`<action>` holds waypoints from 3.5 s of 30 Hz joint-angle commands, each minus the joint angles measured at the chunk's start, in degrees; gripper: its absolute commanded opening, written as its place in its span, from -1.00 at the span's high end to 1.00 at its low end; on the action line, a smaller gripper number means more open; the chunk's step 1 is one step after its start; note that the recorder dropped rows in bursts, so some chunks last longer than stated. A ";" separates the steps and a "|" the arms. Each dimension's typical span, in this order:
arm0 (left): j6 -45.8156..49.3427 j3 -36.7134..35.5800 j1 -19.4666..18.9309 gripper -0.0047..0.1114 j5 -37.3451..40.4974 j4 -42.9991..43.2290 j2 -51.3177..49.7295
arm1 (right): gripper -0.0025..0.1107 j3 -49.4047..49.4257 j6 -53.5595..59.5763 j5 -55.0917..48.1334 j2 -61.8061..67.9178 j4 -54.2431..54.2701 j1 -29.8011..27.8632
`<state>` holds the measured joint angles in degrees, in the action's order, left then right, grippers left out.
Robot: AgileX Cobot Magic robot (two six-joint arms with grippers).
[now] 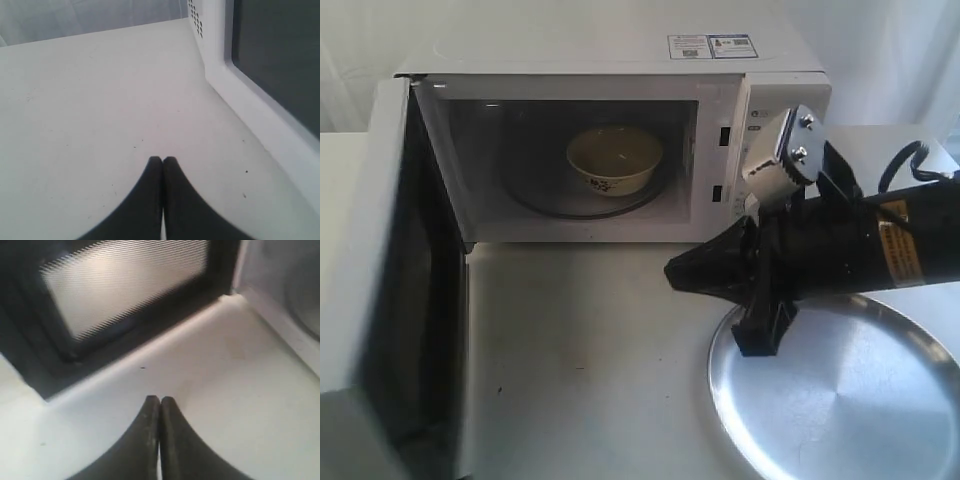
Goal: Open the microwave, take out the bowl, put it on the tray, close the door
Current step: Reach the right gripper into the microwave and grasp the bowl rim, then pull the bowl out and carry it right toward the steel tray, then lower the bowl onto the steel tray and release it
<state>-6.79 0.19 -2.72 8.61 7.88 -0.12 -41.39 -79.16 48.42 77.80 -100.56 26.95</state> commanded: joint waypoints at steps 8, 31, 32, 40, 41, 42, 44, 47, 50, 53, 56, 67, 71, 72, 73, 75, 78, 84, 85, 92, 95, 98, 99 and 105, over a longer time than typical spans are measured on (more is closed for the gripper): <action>-0.36 -0.19 0.01 0.92 -0.10 -0.14 0.12 | 0.96 0.75 8.97 -9.78 1.68 9.62 -0.04; -0.36 -0.19 0.01 0.92 -0.10 -0.14 0.12 | 0.14 -23.67 66.05 -32.16 28.76 44.23 12.38; -0.36 -0.19 0.01 0.92 -0.10 -0.14 0.12 | 0.05 -24.68 66.05 -32.17 29.30 44.23 12.57; -0.36 -0.19 0.01 0.92 -0.10 -0.14 0.12 | 0.02 -33.33 66.19 -35.59 36.67 44.02 12.60; -0.36 -0.19 0.01 0.92 -0.10 -0.14 0.12 | 0.04 -35.13 66.08 -36.60 38.38 44.02 13.01; -0.36 -0.19 0.01 0.92 -0.10 -0.14 0.12 | 0.06 -36.34 66.08 -37.46 39.23 44.02 13.01; -0.36 -0.19 0.01 0.92 -0.10 -0.14 0.12 | 0.08 -39.64 66.34 -40.63 41.58 44.02 13.24; -0.36 -0.19 0.01 0.92 -0.10 -0.14 0.12 | 0.11 -42.69 65.98 -41.51 44.11 44.02 13.52; -0.36 -0.19 0.01 0.92 -0.10 -0.14 0.12 | 0.25 -43.40 65.88 -43.18 45.39 44.02 13.64; -0.36 -0.19 0.01 0.92 -0.10 -0.14 0.12 | 0.63 -43.34 64.80 -46.18 45.65 44.14 13.64; -0.36 -0.19 0.01 0.92 -0.10 -0.14 0.12 | 0.96 -43.34 61.76 -45.36 45.65 44.60 13.75; -0.36 -0.19 0.01 0.92 -0.10 -0.14 0.12 | 0.96 -38.04 54.96 -43.46 35.67 44.48 22.43; -0.36 -0.19 0.01 0.92 -0.10 -0.14 0.12 | 0.96 -27.97 48.20 -51.64 24.77 44.48 26.81; -0.36 -0.19 0.01 0.92 -0.10 -0.14 0.12 | 0.96 -23.44 46.17 -54.54 20.18 44.47 28.43; -0.36 -0.19 0.01 0.92 -0.10 -0.14 0.12 | 0.96 -20.95 43.07 -56.69 17.54 45.05 29.42; -0.36 -0.19 0.01 0.92 -0.10 -0.14 0.12 | 0.96 -13.58 36.44 -61.35 9.29 48.34 31.54; -0.36 -0.19 0.01 0.92 -0.10 -0.14 0.12 | 0.96 -1.82 33.91 -62.50 -1.84 52.24 33.85; -0.36 -0.19 0.01 0.92 -0.10 -0.14 0.12 | 0.96 12.16 21.65 -73.00 -8.27 48.92 33.99; -0.36 -0.19 0.01 0.92 -0.10 -0.14 0.12 | 0.96 13.88 18.16 -73.72 -7.90 47.89 33.99; -0.36 -0.19 0.01 0.92 -0.10 -0.14 0.12 | 0.96 16.80 14.53 -75.96 -5.64 47.46 33.99; -0.36 -0.19 0.01 0.92 -0.10 -0.14 0.12 | 0.96 16.80 14.41 -76.32 -3.93 46.35 33.99; -0.36 -0.19 0.01 0.92 -0.10 -0.14 0.12 | 0.96 16.80 14.68 -75.68 -2.13 46.04 33.99; -0.36 -0.19 0.01 0.92 -0.10 -0.14 0.12 | 0.95 16.80 14.78 -75.42 -1.56 45.92 33.99; -0.36 -0.19 0.01 0.92 -0.10 -0.14 0.12 | 0.28 16.80 14.43 -71.23 -1.08 43.71 33.99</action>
<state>-6.87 0.19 -2.85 8.63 7.96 -0.12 -24.77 -64.41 -25.15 76.97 -54.72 60.73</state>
